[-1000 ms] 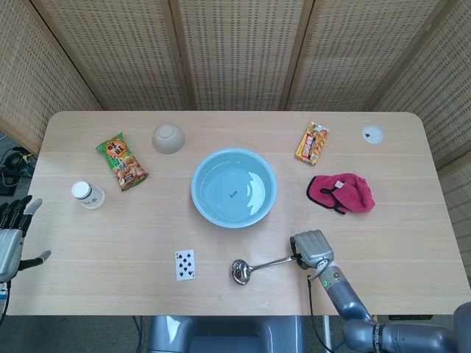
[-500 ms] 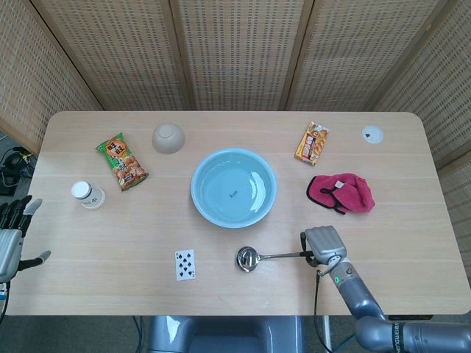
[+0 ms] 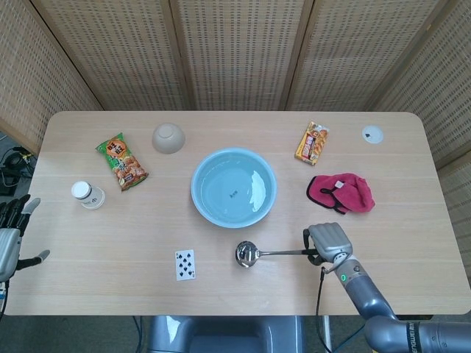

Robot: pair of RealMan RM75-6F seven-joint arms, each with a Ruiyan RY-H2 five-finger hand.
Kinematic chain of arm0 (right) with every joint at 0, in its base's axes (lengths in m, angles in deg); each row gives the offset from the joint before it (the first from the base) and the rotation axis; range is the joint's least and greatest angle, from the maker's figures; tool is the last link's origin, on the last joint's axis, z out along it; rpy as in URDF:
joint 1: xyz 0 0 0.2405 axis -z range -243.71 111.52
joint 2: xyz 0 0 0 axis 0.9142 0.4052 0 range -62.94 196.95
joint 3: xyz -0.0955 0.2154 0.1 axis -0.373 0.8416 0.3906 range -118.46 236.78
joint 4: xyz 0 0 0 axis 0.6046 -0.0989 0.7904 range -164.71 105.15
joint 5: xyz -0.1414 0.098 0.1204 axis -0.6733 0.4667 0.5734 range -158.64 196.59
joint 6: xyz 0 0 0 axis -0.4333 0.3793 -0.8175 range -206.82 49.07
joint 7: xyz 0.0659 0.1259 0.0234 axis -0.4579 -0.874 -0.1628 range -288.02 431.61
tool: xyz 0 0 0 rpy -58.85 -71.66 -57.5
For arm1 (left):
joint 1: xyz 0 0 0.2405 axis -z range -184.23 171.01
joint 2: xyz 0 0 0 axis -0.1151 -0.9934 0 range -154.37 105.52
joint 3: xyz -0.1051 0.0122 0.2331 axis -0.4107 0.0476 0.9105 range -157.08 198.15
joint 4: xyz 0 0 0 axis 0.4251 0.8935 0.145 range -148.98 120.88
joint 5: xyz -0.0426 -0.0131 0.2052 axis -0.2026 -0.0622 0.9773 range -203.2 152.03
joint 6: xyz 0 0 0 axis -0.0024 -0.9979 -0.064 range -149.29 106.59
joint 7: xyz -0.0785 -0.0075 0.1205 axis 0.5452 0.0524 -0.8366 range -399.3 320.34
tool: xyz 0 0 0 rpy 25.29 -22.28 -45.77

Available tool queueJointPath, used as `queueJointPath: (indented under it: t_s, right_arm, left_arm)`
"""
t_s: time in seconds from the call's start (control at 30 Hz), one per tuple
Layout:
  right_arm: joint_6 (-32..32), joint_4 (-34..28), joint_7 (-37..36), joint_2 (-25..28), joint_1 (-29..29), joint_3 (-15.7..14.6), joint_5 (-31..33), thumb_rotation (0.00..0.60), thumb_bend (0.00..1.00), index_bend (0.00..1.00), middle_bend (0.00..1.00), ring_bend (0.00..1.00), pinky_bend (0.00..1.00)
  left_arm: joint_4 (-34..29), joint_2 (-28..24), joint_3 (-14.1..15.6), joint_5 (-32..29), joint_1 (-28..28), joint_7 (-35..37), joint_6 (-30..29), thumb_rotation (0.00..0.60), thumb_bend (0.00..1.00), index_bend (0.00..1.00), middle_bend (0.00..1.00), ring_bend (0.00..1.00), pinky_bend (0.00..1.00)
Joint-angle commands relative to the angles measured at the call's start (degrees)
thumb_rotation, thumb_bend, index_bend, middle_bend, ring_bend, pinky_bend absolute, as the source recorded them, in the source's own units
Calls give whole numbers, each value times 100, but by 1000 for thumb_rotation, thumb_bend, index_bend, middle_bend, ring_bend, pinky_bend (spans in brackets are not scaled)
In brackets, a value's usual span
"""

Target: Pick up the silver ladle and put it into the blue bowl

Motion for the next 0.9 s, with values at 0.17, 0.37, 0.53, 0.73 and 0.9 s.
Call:
queueJointPath:
  t_s: [0.17, 0.37, 0.53, 0.73, 0.9]
  right_arm:
    - [-25, -558, -51, 551, -318, 180, 336, 600, 935, 796, 1000, 1000, 1000]
    - [5, -862, -84, 884, -641, 385, 727, 600, 935, 796, 1000, 1000, 1000]
    - [66, -998, -122, 1035, -926, 502, 1070, 600, 935, 796, 1000, 1000, 1000]
    - [-120, -879, 91, 838, -1485, 625, 1683, 600, 936, 797, 1000, 1000, 1000]
    - [-435, -548, 414, 507, -2107, 806, 2493, 600, 936, 797, 1000, 1000, 1000]
  left_arm:
    - [14, -1, -11, -39, 15, 15, 41, 600, 0, 0, 0, 0, 0]
    - [29, -14, -33, -91, 27, 49, 74, 600, 0, 0, 0, 0, 0]
    - [47, -21, -49, -142, 40, 86, 118, 600, 0, 0, 0, 0, 0]
    - [62, -17, -55, -179, 54, 93, 157, 600, 0, 0, 0, 0, 0]
    - [71, -30, -71, -212, 62, 127, 179, 600, 0, 0, 0, 0, 0]
